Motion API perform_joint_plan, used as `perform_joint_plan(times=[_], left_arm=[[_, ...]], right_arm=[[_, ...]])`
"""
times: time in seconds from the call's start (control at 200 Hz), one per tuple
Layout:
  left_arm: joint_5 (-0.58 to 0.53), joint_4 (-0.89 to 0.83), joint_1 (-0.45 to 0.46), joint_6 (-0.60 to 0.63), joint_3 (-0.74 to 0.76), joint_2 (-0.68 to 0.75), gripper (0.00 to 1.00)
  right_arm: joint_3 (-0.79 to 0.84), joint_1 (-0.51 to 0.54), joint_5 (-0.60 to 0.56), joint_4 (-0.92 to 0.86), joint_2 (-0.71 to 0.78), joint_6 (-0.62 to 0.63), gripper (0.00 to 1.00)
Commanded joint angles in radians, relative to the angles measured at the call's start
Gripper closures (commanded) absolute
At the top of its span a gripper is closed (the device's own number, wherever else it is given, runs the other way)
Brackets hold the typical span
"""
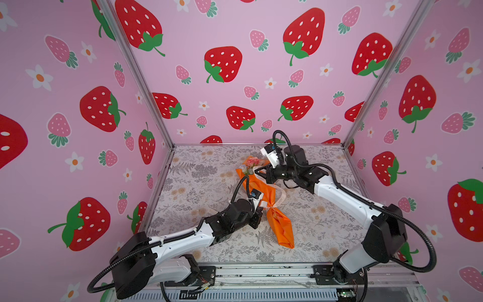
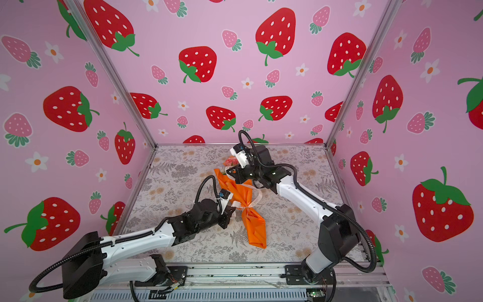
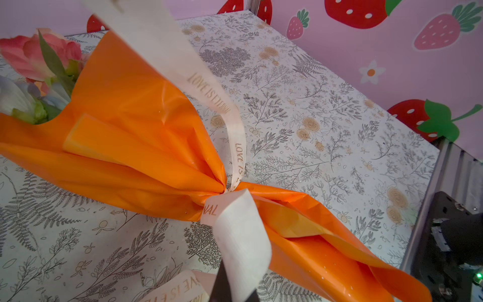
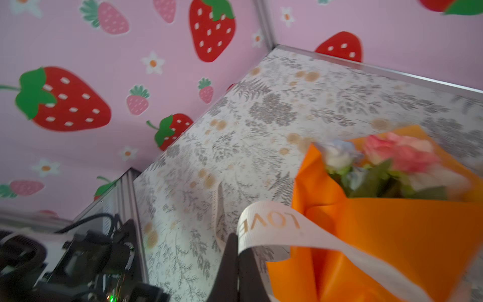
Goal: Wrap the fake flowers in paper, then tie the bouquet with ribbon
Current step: 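Lift a ribbon end over the bouquet with the right gripper while left holds the loop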
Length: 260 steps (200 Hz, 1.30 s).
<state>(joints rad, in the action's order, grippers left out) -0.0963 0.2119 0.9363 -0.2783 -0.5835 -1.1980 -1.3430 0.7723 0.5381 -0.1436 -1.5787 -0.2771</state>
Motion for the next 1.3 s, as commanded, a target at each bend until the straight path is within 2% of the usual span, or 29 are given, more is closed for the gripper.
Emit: perform_joint_plan(times=[0.0, 0.165, 0.24, 0.365, 0.465, 0.615, 0.76, 0.956, 1.061, 1.196, 1.296], left_arm=[[-0.033, 0.126, 0.004, -0.059, 0.043, 0.034, 1.00], [-0.041, 0.161, 0.005, -0.066, 0.084, 0.056, 1.00], [-0.040, 0.167, 0.005, -0.067, 0.091, 0.058, 1.00], [-0.041, 0.194, 0.005, -0.073, 0.104, 0.058, 1.00], [-0.046, 0.209, 0.005, -0.083, 0.117, 0.060, 1.00], [-0.080, 0.260, 0.006, -0.138, 0.160, 0.067, 1.00], [-0.096, 0.336, 0.005, -0.173, 0.211, 0.070, 1.00], [-0.076, 0.336, 0.007, -0.143, 0.216, 0.075, 1.00], [-0.061, 0.331, 0.009, -0.124, 0.213, 0.075, 1.00], [-0.045, 0.317, 0.009, -0.108, 0.208, 0.073, 1.00], [-0.029, 0.309, 0.009, -0.094, 0.199, 0.069, 1.00]], right_arm=[[-0.020, 0.026, 0.052, -0.051, -0.013, 0.088, 1.00], [0.002, 0.030, 0.111, -0.060, -0.029, 0.116, 1.00], [-0.040, 0.037, 0.187, -0.086, -0.053, 0.124, 0.99], [-0.096, 0.053, 0.191, -0.072, -0.076, 0.127, 0.98], [-0.130, 0.067, 0.253, -0.052, -0.076, 0.130, 0.98], [-0.048, 0.073, 0.152, 0.077, -0.008, 0.134, 0.98], [-0.026, 0.073, 0.038, 0.179, 0.002, 0.066, 0.98], [-0.190, 0.081, 0.172, 0.151, -0.125, 0.031, 0.98], [-0.292, 0.115, 0.221, 0.062, -0.193, 0.079, 0.98], [-0.384, 0.166, 0.212, -0.024, -0.256, 0.148, 0.98], [-0.405, 0.168, 0.187, -0.041, -0.285, 0.142, 0.98]])
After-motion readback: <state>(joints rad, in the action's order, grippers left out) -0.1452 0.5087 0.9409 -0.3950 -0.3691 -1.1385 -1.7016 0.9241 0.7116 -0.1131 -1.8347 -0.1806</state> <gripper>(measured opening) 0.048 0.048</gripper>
